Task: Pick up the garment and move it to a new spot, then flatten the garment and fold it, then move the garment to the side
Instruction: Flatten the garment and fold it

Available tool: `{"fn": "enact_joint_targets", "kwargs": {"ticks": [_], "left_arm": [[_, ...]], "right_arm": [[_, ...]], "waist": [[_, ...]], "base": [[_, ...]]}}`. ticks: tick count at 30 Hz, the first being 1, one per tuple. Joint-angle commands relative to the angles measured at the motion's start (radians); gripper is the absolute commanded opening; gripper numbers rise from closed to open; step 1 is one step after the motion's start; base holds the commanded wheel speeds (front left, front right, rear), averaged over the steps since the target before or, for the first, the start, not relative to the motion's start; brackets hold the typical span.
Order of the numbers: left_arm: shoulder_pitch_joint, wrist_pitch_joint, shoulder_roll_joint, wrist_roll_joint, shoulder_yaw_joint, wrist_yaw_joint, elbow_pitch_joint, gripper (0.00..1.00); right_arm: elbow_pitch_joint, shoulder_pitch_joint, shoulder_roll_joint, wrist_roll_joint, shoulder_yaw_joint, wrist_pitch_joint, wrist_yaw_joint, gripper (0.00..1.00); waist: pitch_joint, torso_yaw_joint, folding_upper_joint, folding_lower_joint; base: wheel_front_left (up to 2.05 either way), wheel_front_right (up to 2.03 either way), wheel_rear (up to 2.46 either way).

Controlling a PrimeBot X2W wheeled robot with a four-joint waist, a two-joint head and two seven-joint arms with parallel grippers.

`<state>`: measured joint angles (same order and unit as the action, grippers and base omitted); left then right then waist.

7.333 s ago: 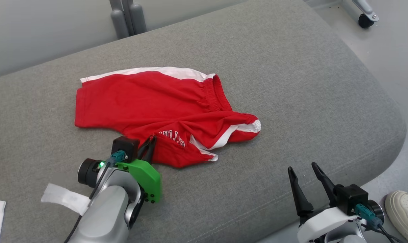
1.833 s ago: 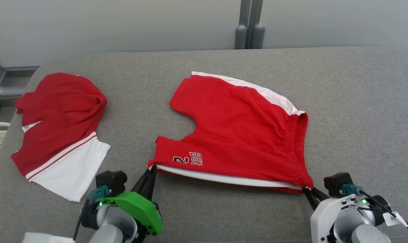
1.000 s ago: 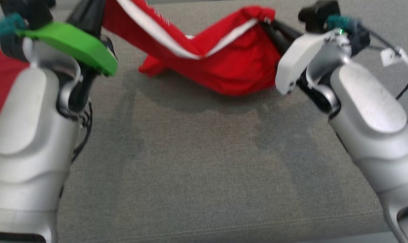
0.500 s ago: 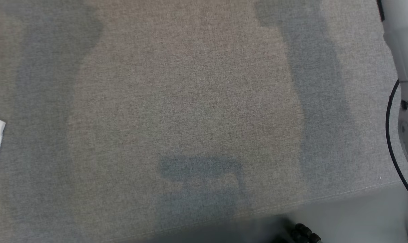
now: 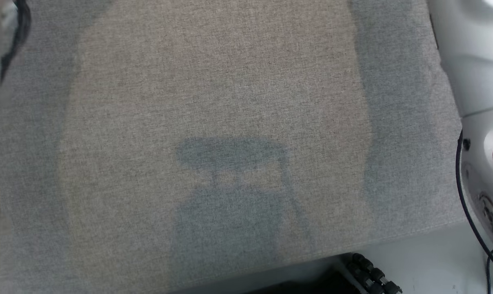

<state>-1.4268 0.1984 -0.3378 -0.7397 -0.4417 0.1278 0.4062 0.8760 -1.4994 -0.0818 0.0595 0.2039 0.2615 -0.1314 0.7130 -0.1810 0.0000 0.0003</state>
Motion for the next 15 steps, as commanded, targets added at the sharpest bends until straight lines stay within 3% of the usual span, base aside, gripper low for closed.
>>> {"fn": "enact_joint_targets", "kwargs": {"ticks": [1,15], "left_arm": [[0.073,0.019,-0.008,-0.021,0.006,0.003,-0.011,0.00],[0.669,0.062,-0.005,-0.096,0.035,-0.082,-0.150,0.00]], "right_arm": [[0.003,0.042,-0.016,0.018,0.030,0.003,0.002,0.00],[-0.057,0.403,-0.153,0.258,0.292,-0.089,0.002,0.00]], "waist": [[-0.030,0.026,0.0000,-0.0003],[-0.289,0.109,0.0000,-0.0003]], "base": [[0.00,0.00,0.00],[0.00,0.00,0.00]]}}
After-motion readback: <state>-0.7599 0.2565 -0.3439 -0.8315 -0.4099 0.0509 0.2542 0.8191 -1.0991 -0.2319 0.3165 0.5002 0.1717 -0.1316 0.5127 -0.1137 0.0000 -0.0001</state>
